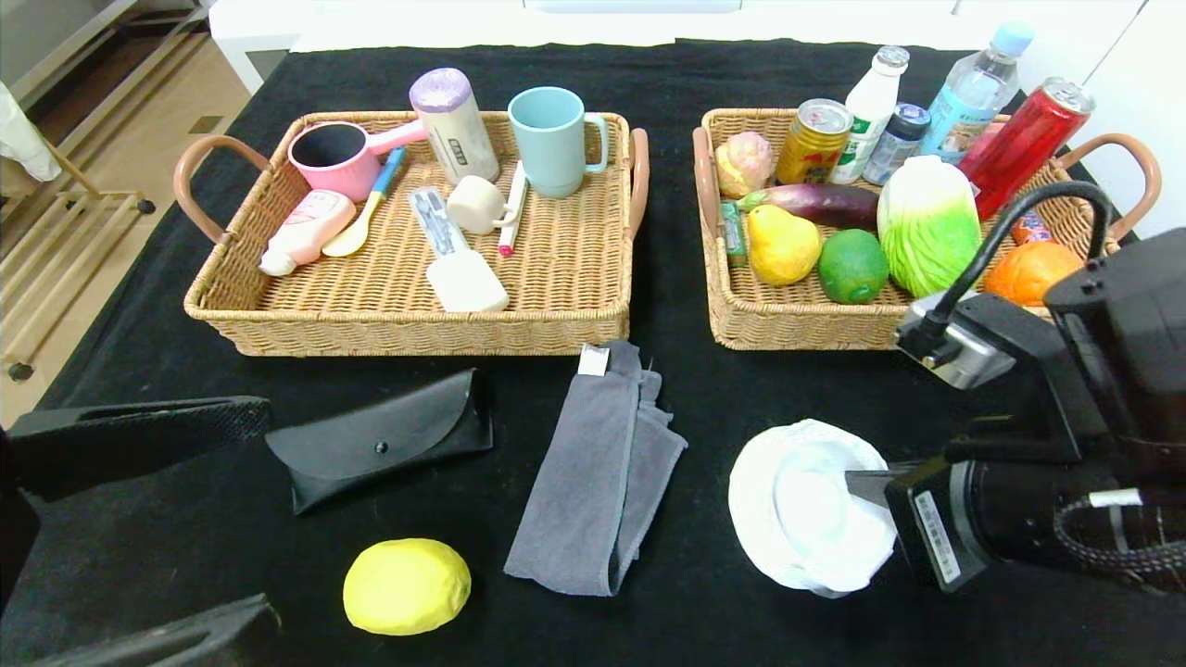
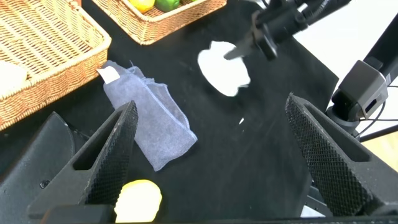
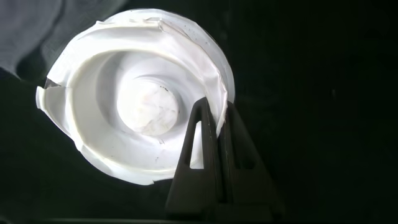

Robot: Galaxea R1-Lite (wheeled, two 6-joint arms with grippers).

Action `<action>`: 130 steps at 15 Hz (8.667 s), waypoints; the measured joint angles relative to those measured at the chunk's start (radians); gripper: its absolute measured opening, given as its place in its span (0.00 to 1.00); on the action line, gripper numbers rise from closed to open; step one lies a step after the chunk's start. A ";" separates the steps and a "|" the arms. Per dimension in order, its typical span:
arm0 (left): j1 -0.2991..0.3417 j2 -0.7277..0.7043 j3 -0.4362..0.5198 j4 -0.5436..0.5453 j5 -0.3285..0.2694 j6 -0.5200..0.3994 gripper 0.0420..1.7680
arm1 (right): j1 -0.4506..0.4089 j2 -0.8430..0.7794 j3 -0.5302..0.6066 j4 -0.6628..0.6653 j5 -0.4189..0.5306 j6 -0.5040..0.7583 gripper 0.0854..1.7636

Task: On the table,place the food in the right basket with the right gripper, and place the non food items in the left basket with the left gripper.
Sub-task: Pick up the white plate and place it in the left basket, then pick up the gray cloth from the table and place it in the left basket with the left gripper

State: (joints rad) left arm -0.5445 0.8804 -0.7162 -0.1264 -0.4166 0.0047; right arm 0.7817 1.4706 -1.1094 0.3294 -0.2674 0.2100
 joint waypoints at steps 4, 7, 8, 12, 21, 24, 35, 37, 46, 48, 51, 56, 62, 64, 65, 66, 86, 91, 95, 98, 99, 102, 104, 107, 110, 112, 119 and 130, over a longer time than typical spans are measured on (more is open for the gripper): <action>0.000 0.000 0.000 0.000 0.000 0.001 0.97 | 0.027 0.077 -0.119 -0.017 -0.002 0.033 0.03; 0.000 0.002 0.000 0.000 0.000 0.001 0.97 | 0.038 0.136 -0.207 -0.092 -0.005 0.064 0.03; 0.000 0.005 0.001 0.000 0.000 0.001 0.97 | 0.042 0.156 -0.229 -0.151 -0.007 0.067 0.03; 0.000 0.017 0.006 -0.005 0.000 0.000 0.97 | 0.051 0.240 -0.320 -0.326 -0.033 0.067 0.03; 0.000 0.026 0.010 -0.008 0.000 0.001 0.97 | 0.060 0.380 -0.426 -0.637 0.078 0.029 0.03; 0.000 0.026 0.011 -0.008 0.000 0.001 0.97 | 0.056 0.432 -0.443 -0.710 0.119 0.018 0.03; 0.000 0.028 0.012 -0.008 0.000 0.001 0.97 | 0.035 0.553 -0.522 -0.719 0.112 -0.015 0.03; 0.000 0.028 0.012 -0.008 0.000 0.001 0.97 | 0.035 0.558 -0.524 -0.721 0.113 -0.015 0.03; -0.001 0.030 0.013 -0.005 0.000 0.001 0.97 | 0.022 0.572 -0.559 -0.723 0.112 -0.013 0.34; -0.001 0.030 0.014 -0.004 0.000 0.001 0.97 | 0.022 0.574 -0.556 -0.723 0.112 -0.013 0.48; -0.001 0.030 0.014 -0.004 0.000 0.001 0.97 | 0.022 0.575 -0.552 -0.724 0.111 -0.013 0.64; -0.003 0.030 0.014 -0.005 -0.001 0.001 0.97 | 0.032 0.553 -0.530 -0.723 0.056 -0.036 0.79; -0.002 0.029 0.016 -0.006 0.000 0.001 0.97 | 0.057 0.425 -0.342 -0.716 0.079 -0.077 0.89; -0.001 0.029 0.016 -0.004 0.000 0.001 0.97 | 0.059 0.354 -0.250 -0.718 0.123 -0.092 0.90; -0.001 0.029 0.016 -0.004 0.000 0.001 0.97 | 0.058 0.315 -0.206 -0.717 0.148 -0.098 0.91; -0.001 0.028 0.016 -0.008 0.000 0.001 0.97 | 0.055 0.273 -0.162 -0.709 0.175 -0.109 0.92; 0.001 0.031 0.033 0.002 0.002 0.023 0.97 | -0.284 -0.280 0.411 -0.477 0.652 -0.405 0.96; 0.001 0.046 0.060 0.005 0.078 0.017 0.97 | -0.287 -0.325 0.439 -0.479 0.652 -0.400 0.96; 0.001 0.111 0.013 0.040 0.260 0.022 0.97 | -0.290 -0.344 0.451 -0.477 0.677 -0.398 0.96; 0.009 0.158 -0.098 0.226 0.343 0.022 0.97 | -0.293 -0.344 0.456 -0.476 0.679 -0.397 0.96; 0.016 0.174 -0.141 0.281 0.355 0.021 0.97 | -0.293 -0.343 0.458 -0.476 0.678 -0.398 0.96; 0.029 0.243 -0.250 0.424 0.420 0.028 0.97 | -0.303 -0.349 0.459 -0.477 0.679 -0.401 0.96; 0.026 0.303 -0.318 0.490 0.467 0.038 0.97 | -0.308 -0.362 0.457 -0.477 0.679 -0.401 0.96; -0.026 0.404 -0.463 0.645 0.508 0.004 0.97 | -0.316 -0.378 0.452 -0.477 0.679 -0.401 0.96; -0.104 0.530 -0.623 0.747 0.562 -0.111 0.97 | -0.325 -0.393 0.449 -0.477 0.681 -0.402 0.96; -0.147 0.609 -0.683 0.766 0.590 -0.159 0.97 | -0.327 -0.399 0.447 -0.477 0.681 -0.402 0.96; -0.249 0.779 -0.793 0.763 0.716 -0.313 0.97 | -0.323 -0.427 0.447 -0.474 0.680 -0.401 0.97; -0.296 0.949 -0.851 0.763 0.784 -0.356 0.97 | -0.328 -0.434 0.436 -0.473 0.680 -0.400 0.97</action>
State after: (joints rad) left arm -0.8409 1.8296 -1.5672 0.6368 0.3674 -0.3517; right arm 0.4536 1.0366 -0.6734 -0.1432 0.4128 -0.1904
